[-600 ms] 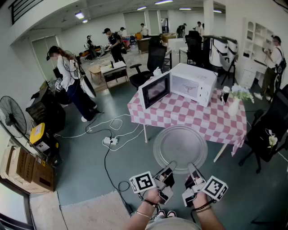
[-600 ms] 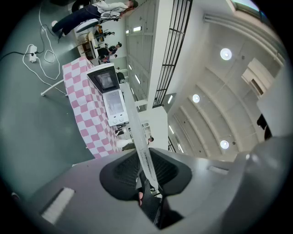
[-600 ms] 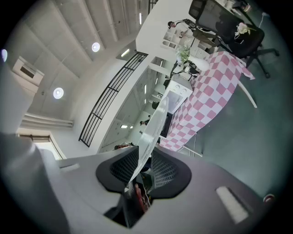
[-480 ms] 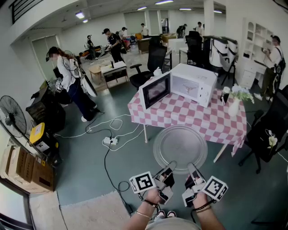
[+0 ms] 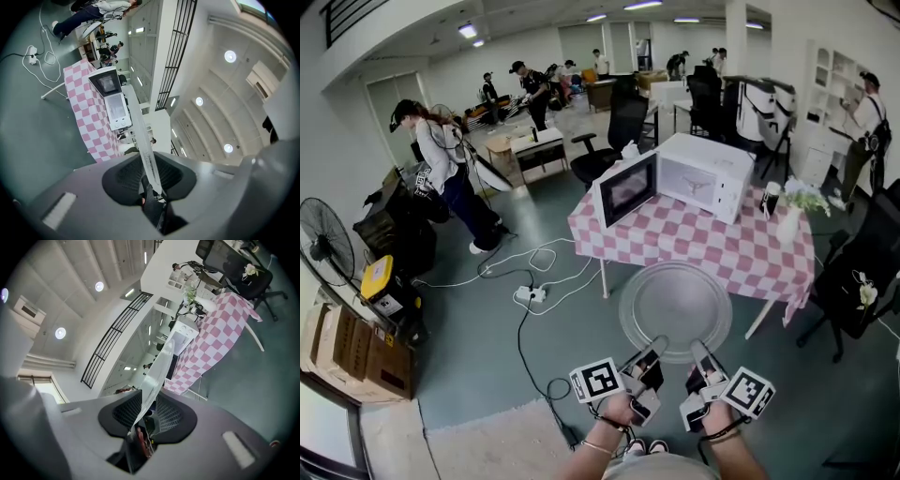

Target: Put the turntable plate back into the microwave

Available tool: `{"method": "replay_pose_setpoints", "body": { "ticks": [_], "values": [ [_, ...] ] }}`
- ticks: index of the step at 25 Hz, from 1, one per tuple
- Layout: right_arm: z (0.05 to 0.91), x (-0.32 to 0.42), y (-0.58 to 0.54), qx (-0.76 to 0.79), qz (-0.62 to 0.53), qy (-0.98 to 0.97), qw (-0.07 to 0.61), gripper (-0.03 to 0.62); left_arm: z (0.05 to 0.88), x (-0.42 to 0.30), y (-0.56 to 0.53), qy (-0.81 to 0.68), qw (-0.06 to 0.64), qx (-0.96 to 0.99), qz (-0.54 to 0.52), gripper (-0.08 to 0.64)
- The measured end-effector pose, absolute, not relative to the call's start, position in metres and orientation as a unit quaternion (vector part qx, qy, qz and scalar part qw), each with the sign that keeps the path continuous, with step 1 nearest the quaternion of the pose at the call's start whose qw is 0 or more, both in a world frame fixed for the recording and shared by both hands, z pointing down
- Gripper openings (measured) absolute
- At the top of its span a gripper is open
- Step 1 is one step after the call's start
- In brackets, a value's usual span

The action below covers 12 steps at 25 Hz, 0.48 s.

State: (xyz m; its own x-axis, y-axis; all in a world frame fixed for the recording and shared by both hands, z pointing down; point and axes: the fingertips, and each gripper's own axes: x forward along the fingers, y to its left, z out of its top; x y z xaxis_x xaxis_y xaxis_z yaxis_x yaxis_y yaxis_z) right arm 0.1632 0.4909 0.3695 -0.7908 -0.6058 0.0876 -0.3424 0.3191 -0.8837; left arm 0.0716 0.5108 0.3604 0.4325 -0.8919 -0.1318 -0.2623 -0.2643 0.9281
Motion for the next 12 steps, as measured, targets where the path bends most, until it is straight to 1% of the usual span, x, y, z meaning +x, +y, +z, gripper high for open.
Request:
{"method": "replay_pose_setpoints", "body": {
  "ticks": [3, 7, 12],
  "values": [
    [0.37, 0.161, 0.49, -0.301, -0.501, 0.801, 0.128, 0.092, 0.358, 0.068, 0.509, -0.4, 0.45, 0.72, -0.346, 0.063],
    [0.36, 0.15, 0.487, -0.284, -0.487, 0.813, 0.147, 0.092, 0.357, 0.063, 0.506, -0.394, 0.451, 0.722, -0.347, 0.063],
    [0.36, 0.141, 0.486, -0.292, -0.48, 0.813, 0.15, 0.092, 0.357, 0.054, 0.502, -0.384, 0.447, 0.731, -0.344, 0.063]
  ]
}}
